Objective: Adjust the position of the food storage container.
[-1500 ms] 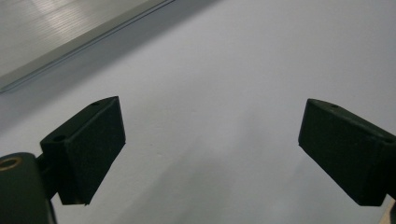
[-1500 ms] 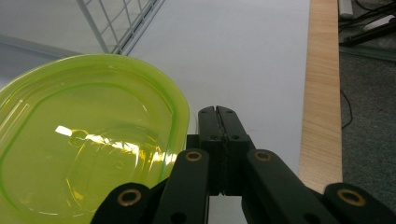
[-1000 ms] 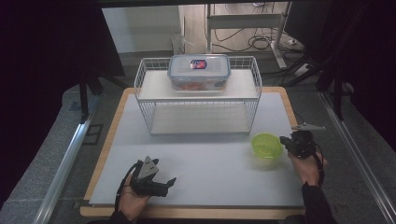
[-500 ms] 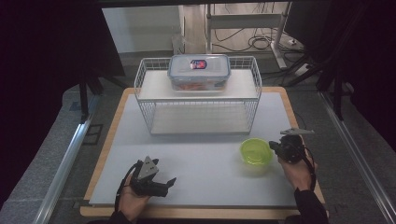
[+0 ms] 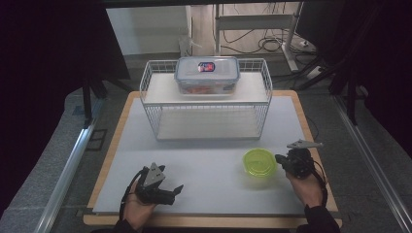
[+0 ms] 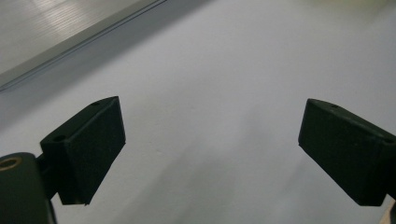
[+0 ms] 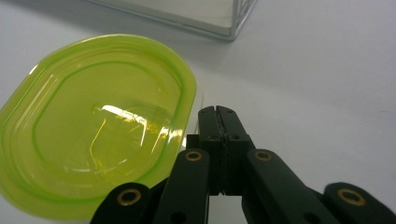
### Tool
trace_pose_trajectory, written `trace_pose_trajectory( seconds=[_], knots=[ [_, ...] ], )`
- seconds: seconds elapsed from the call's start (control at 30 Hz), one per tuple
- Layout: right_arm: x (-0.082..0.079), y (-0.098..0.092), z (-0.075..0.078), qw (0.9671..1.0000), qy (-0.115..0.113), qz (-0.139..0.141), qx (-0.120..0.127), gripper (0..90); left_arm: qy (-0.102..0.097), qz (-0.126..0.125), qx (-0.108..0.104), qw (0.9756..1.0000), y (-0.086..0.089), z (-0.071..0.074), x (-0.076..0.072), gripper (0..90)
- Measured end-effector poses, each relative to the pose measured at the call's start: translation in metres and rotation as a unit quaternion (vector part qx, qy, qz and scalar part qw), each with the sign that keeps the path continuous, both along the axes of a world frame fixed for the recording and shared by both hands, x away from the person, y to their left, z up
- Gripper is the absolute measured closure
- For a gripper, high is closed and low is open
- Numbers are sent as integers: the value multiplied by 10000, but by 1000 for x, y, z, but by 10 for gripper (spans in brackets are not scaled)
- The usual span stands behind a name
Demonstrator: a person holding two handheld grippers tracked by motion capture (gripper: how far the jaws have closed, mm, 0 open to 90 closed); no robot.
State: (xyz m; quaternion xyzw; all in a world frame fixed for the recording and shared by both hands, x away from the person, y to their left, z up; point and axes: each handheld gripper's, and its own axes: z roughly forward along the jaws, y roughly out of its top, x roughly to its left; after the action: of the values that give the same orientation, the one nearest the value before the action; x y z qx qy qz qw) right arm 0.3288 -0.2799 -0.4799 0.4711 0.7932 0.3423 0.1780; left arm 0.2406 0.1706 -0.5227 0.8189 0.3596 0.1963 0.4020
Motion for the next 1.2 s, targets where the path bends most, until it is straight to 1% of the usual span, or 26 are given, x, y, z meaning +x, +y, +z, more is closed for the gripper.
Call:
trace_pose_trajectory(
  seconds=[0.07, 0.17, 0.3, 0.37, 0.53, 0.63, 0.77, 0.8, 0.93, 1.07, 1.2],
  knots=[
    [-7, 3, 0, 10000, 40, 75, 20, 893, -10, -5, 10, 10000, 0, 0, 0, 70],
    [-13, 7, -2, 9998, 110, 171, -13, 892, 2, -4, 2, 10000, 0, 0, 0, 70],
    [-17, 17, -4, 9992, 169, 357, -64, 891, 1, -17, 8, 10000, -1, 0, 0, 70],
    [-18, 21, -4, 9989, 198, 426, -40, 891, 9, -13, 2, 10000, -1, 0, 0, 70],
    [-18, 23, -10, 9983, 354, 452, -22, 892, 5, -11, 2, 10000, 0, 0, 0, 70],
    [-17, 22, -12, 9982, 401, 440, -10, 892, 16, -13, 6, 10000, -1, 0, 1, 70],
    [-16, 25, -16, 9976, 484, 504, -3, 892, 8, -18, 31, 10000, -1, 0, 1, 70],
    [-16, 26, -16, 9972, 541, 513, -6, 892, 8, -19, 29, 10000, -1, 0, 1, 70],
    [-14, 30, -20, 9967, 564, 576, 28, 893, 18, -3, 27, 10000, 0, 0, 1, 70],
    [-12, 37, -25, 9955, 656, 680, 66, 892, 34, 22, 23, 10000, 1, 0, 2, 70],
    [-9, 45, -29, 9948, 647, 783, 62, 892, 42, 60, -21, 10000, 3, 0, 2, 70]
  ],
)
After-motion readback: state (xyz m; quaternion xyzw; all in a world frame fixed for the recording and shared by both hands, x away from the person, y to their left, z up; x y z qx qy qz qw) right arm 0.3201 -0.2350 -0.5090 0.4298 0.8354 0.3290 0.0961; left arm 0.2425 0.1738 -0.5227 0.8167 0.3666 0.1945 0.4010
